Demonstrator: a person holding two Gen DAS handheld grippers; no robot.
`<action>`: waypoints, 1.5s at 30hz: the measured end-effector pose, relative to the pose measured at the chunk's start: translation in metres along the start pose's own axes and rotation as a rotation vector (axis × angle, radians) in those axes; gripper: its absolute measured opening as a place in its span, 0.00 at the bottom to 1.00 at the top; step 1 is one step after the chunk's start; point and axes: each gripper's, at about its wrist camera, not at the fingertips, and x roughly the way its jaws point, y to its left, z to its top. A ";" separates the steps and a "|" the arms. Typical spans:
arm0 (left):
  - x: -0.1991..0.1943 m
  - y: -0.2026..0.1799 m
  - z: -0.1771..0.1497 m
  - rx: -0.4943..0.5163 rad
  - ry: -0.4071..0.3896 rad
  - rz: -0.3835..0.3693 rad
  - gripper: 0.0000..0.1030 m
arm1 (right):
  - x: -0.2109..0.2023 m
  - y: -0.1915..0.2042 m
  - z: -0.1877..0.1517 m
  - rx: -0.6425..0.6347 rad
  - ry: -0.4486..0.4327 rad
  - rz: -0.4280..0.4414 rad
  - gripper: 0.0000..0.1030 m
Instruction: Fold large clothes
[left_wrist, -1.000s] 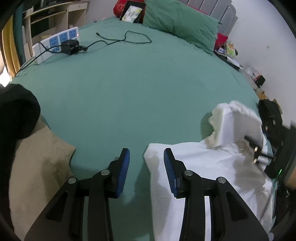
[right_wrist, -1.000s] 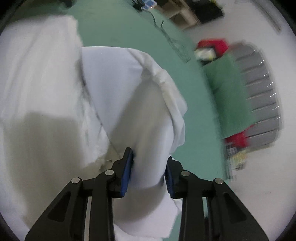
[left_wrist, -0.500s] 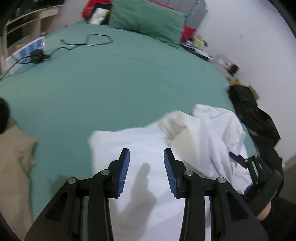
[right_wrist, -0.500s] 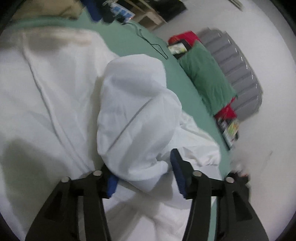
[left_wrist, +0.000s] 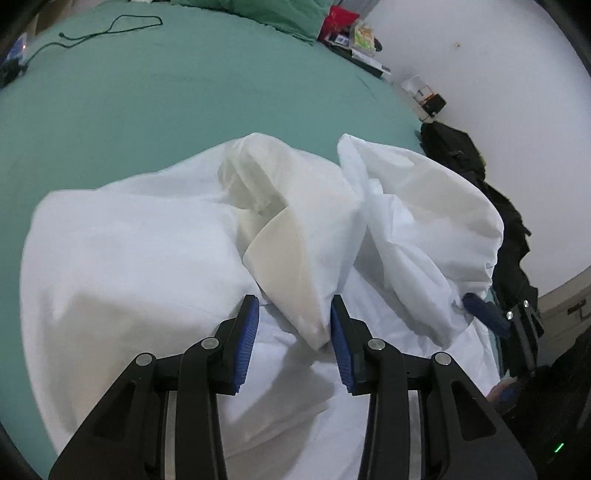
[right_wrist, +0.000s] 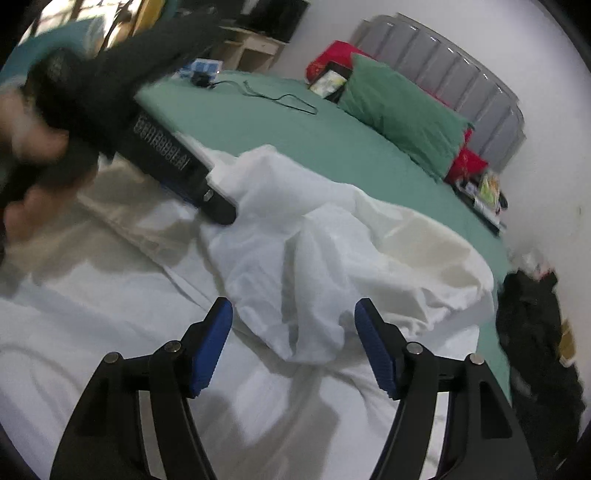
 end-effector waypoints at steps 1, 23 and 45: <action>-0.001 -0.001 0.000 0.002 -0.007 -0.004 0.39 | -0.004 -0.005 -0.001 0.028 0.002 -0.002 0.67; -0.084 -0.018 0.003 0.122 -0.343 0.030 0.00 | 0.001 -0.152 -0.022 0.796 -0.090 0.251 0.20; -0.061 0.003 -0.038 0.106 -0.062 0.134 0.07 | -0.006 -0.065 -0.004 0.292 -0.026 -0.007 0.69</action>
